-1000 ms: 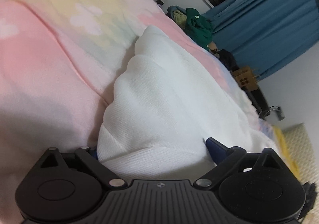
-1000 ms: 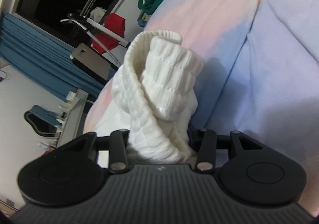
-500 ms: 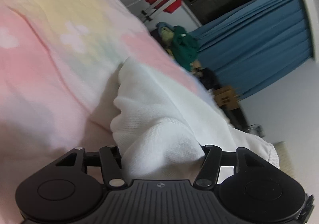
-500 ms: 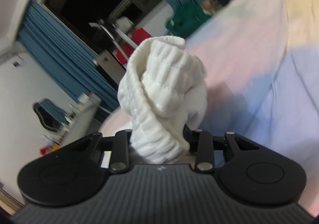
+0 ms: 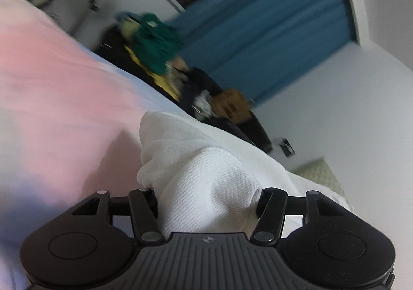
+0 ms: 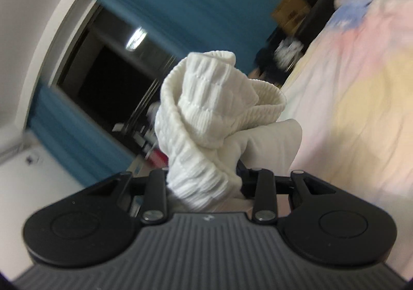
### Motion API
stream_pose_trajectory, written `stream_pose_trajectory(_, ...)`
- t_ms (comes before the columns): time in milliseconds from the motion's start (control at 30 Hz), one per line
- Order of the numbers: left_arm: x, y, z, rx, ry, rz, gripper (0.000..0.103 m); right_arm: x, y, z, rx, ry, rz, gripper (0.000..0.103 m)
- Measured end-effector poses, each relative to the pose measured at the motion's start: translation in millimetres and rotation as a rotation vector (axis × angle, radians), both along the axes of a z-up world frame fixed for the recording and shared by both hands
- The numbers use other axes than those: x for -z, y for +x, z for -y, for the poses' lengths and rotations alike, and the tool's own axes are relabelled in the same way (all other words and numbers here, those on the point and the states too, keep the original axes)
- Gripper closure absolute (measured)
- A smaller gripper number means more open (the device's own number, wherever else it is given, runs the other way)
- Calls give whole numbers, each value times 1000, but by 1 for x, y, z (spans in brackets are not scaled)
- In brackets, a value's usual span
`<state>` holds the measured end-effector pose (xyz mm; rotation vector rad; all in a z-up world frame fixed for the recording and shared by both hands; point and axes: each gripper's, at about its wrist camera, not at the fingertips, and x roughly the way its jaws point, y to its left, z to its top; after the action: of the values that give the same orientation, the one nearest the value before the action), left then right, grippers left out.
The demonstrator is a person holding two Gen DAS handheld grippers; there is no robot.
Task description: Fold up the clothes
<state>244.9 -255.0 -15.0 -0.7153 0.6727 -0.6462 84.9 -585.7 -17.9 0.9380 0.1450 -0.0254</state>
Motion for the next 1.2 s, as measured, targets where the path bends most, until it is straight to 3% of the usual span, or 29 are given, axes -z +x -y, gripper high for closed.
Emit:
stream_pose_trajectory(167, 35, 38, 109, 104, -8, -13, 44, 30, 2, 80, 132, 8, -5, 66)
stream_pose_trajectory(300, 77, 51, 165, 165, 23, -52, 44, 76, -6, 117, 200, 28, -57, 66)
stream_pose_trajectory(467, 115, 42, 171, 199, 85, -24, 42, 136, -19, 130, 221, 122, -103, 66)
stream_pose_trajectory(567, 134, 53, 173, 228, 132, -19, 41, 155, -27, 122, 218, 129, -152, 66)
stream_pose_trajectory(667, 149, 40, 167, 244, 218, -11, 38, 173, -37, 119, 218, 152, -227, 66)
stream_pose_trajectory(767, 157, 37, 172, 257, 260, -9, 35, 191, -43, 119, 226, 206, -239, 64)
stream_pose_trajectory(933, 138, 17, 156, 260, 284, -32, 31, 192, -51, 121, 237, 322, -274, 56)
stream_pose_trajectory(1067, 107, -9, 137, 222, 340, 2, 25, 169, -65, 113, 229, 287, -364, 46)
stream_pose_trajectory(1200, 60, -41, 113, 205, 372, 69, 20, 139, -88, 108, 240, 226, -386, 44)
